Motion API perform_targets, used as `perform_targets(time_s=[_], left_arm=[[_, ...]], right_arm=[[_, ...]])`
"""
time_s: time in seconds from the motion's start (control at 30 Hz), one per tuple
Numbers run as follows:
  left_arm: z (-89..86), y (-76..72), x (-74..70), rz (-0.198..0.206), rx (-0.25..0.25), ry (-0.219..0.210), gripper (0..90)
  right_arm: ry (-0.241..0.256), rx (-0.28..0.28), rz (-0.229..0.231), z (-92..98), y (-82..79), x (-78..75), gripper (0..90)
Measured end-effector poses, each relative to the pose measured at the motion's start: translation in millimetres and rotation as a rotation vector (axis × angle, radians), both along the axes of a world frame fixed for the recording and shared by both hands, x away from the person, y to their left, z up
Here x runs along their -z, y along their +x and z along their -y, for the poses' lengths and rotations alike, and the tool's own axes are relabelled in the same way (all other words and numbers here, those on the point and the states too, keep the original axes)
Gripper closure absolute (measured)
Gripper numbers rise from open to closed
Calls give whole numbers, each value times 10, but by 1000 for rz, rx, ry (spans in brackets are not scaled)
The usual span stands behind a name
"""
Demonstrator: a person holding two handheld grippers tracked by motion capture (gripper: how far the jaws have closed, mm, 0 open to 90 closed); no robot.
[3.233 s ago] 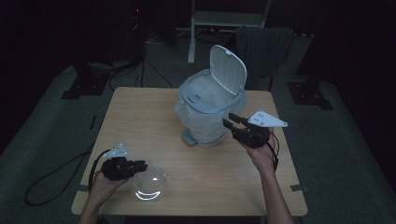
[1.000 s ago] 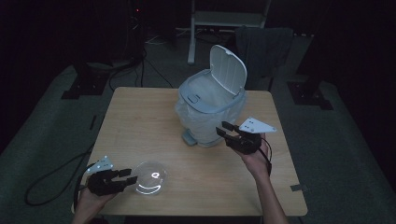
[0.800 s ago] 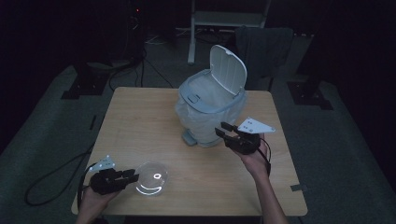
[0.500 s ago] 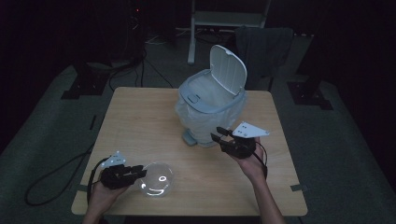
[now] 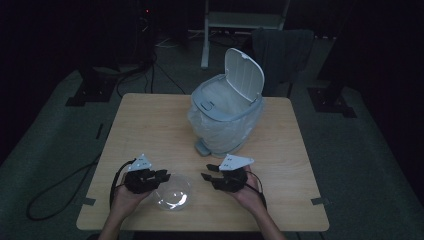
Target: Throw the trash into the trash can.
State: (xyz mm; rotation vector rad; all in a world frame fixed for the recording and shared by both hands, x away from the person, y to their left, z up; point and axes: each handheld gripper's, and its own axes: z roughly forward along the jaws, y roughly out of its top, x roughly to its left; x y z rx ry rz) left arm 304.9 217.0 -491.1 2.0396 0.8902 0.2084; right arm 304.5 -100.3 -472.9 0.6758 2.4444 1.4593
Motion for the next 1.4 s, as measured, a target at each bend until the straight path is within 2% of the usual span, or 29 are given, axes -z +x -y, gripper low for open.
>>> perform_targets(time_s=[0.1,0.23,0.37,0.43,0.63,0.8,0.97,1.13,1.27,1.4], left_arm=[[9,36,9,1,-2,-11,728],[9,58,18,-1,-8,-18,728],[36,66,29,0,-14,-31,728],[55,66,27,2,-9,-29,727],[126,101,24,7,-8,-25,723],[182,171,10,5,0,-21,718],[224,243,5,1,14,-28,713],[171,233,-99,25,3,-41,678],[39,176,-207,45,-14,-39,645],[-115,104,-231,45,-48,-35,631]], right_arm=[[-33,-17,10,-138,-88,58,534],[-33,-114,-4,-254,-195,105,459],[-31,-167,-2,-332,-260,121,362],[-50,-185,4,-370,-293,141,322],[-159,-171,65,-461,-353,247,284],[-168,-126,71,-449,-313,264,297],[-180,-51,73,-388,-208,268,325],[-158,-90,60,-376,-266,255,304],[-159,-120,64,-399,-305,255,278],[-166,-127,61,-425,-324,263,249]])
